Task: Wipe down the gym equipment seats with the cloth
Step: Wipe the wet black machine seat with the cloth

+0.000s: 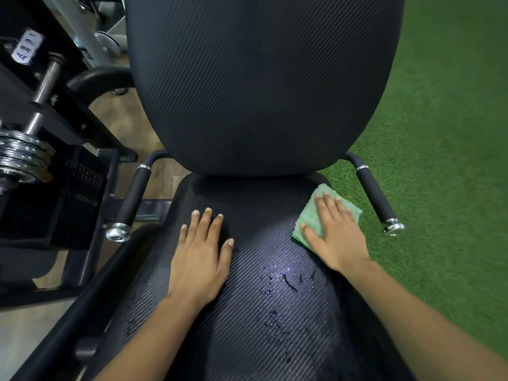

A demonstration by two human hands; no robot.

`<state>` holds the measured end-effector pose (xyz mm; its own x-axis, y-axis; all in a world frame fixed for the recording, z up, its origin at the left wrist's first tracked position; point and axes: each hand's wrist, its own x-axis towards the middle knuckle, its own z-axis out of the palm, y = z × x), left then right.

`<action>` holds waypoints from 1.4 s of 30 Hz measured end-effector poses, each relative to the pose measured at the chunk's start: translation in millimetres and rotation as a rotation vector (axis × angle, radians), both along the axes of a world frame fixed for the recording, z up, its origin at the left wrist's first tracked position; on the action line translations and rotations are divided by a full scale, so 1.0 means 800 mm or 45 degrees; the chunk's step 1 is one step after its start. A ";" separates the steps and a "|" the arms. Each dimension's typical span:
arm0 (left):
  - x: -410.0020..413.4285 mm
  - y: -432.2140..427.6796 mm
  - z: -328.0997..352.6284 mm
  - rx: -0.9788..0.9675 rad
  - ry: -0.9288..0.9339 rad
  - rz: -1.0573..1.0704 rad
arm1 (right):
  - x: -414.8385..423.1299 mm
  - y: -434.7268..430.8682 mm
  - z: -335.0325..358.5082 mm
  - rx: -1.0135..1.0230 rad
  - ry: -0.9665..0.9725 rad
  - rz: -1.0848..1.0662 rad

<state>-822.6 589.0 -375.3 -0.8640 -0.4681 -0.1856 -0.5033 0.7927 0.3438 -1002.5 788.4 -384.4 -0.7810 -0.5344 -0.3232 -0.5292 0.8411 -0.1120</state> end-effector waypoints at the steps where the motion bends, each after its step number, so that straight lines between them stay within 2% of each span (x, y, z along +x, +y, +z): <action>1: 0.005 0.005 -0.001 -0.008 -0.037 -0.017 | 0.004 -0.002 0.000 0.003 0.004 -0.004; 4: 0.011 0.012 -0.007 -0.043 -0.130 -0.041 | 0.032 -0.025 0.006 -0.038 0.010 0.073; 9: 0.010 0.012 -0.011 -0.074 -0.133 -0.041 | 0.063 -0.030 0.014 -0.126 -0.073 0.311; 11: 0.011 0.012 -0.010 -0.066 -0.135 -0.042 | 0.046 -0.007 0.012 -0.118 -0.039 0.255; 15: 0.009 0.014 -0.010 -0.080 -0.141 -0.042 | 0.021 0.021 0.011 0.008 -0.004 -0.022; 21: 0.009 0.014 -0.012 -0.087 -0.129 -0.035 | 0.081 -0.006 0.019 -0.167 -0.010 0.253; 30: 0.008 0.014 -0.011 -0.078 -0.120 -0.024 | -0.012 -0.043 -0.012 0.051 -0.020 -0.154; 33: 0.009 0.014 -0.010 -0.083 -0.123 -0.023 | -0.021 -0.053 -0.016 0.072 -0.001 -0.159; 38: 0.008 0.014 -0.013 -0.074 -0.092 -0.019 | 0.018 -0.039 -0.003 0.012 -0.004 0.027; 42: 0.010 0.013 -0.014 -0.077 -0.093 -0.016 | -0.019 -0.055 -0.011 0.074 -0.022 -0.116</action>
